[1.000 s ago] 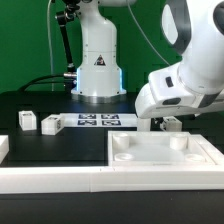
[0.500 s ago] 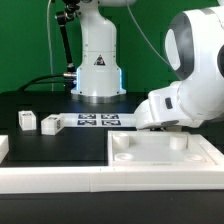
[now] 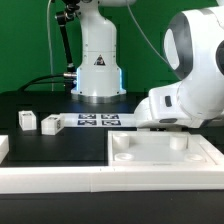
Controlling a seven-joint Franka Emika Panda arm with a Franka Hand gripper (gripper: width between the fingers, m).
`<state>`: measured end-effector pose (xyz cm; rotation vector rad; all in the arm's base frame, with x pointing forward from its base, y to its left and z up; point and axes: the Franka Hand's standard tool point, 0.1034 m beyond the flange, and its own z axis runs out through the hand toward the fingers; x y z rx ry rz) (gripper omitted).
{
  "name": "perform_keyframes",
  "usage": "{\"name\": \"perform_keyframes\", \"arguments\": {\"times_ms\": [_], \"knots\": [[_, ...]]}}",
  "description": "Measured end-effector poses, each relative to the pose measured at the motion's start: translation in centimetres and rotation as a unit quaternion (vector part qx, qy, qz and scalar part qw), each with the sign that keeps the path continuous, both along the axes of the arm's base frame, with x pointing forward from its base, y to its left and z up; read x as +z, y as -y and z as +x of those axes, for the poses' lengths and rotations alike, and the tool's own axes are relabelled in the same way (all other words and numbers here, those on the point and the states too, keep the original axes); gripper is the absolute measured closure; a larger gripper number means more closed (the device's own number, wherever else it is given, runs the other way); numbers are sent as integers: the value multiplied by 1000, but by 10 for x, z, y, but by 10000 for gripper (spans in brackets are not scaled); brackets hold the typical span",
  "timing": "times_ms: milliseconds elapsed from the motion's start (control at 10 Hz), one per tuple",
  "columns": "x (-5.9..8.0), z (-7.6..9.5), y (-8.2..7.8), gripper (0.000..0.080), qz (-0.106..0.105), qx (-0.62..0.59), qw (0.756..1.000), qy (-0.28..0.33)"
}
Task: Assemble square table
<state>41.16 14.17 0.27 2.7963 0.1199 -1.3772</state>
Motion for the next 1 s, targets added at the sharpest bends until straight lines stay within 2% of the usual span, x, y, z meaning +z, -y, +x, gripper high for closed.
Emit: {"name": "perform_keyframes", "arguments": {"times_ms": [100,200,500,600,800,1000], "knots": [[0,0,0,408,0,0,1000,0],[0,0,0,509,1,0,1000,0],[0,1,0,509,5,3,1000,0],[4,3,3,509,21,9,1000,-1],[21,13,8,509,39,18,999,10],[49,23,11,509,55,31,998,13]]}}
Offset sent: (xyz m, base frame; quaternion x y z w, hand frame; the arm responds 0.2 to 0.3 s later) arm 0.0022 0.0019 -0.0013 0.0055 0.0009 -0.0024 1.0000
